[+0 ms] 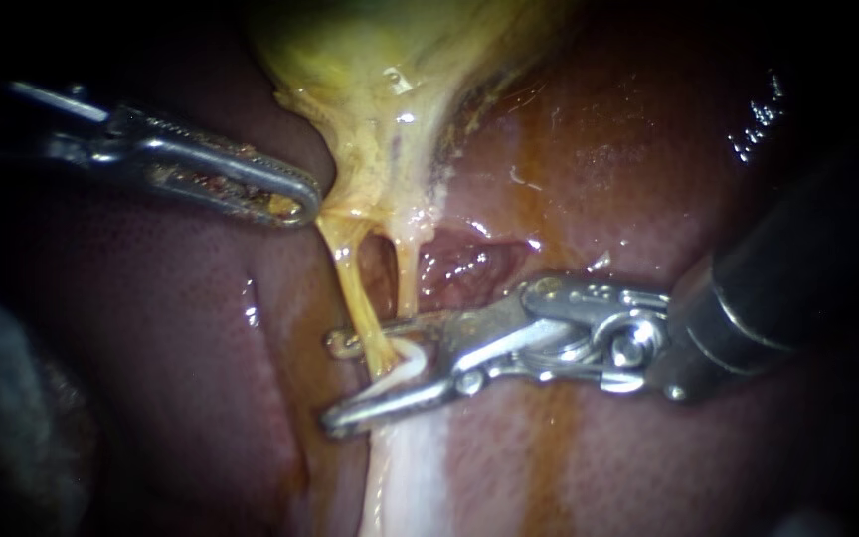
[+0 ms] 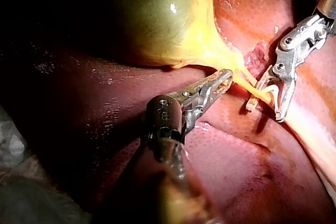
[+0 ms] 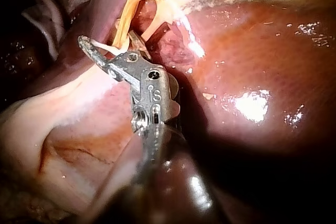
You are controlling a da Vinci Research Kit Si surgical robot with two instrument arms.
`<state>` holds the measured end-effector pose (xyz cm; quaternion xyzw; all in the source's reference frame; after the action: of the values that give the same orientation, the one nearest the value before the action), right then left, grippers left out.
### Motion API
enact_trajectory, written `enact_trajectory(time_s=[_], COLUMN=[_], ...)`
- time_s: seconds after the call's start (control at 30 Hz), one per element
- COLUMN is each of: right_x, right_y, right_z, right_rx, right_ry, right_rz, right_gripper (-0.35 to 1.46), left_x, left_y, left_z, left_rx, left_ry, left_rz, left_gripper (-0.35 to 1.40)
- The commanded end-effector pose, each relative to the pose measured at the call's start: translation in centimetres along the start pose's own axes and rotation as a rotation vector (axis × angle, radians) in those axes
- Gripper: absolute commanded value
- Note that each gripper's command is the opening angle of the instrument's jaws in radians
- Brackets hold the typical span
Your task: Clipping first clip left tube
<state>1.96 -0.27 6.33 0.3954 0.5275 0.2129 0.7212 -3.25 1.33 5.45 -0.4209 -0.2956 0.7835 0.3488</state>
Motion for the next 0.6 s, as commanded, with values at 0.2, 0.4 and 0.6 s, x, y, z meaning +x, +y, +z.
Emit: enact_trajectory(time_s=[0.2,0.4,0.6], right_x=[0.01,0.03,0.16], right_y=[-0.01,-0.15,-0.37], right_z=[0.02,0.05,0.07], right_rx=[0.004,0.022,0.075], right_ry=[-0.004,-0.013,0.001], right_rz=[-0.001,-0.004,-0.006], right_gripper=[0.48,0.47,0.46], left_x=[0.0,0.0,0.0], left_y=[0.0,0.0,-0.01], left_z=[0.0,0.0,0.0], left_rx=[0.0,0.0,0.0], left_ry=[0.0,0.0,0.0], left_rz=[0.0,0.0,0.0], left_gripper=[-0.35,-0.35,-0.35])
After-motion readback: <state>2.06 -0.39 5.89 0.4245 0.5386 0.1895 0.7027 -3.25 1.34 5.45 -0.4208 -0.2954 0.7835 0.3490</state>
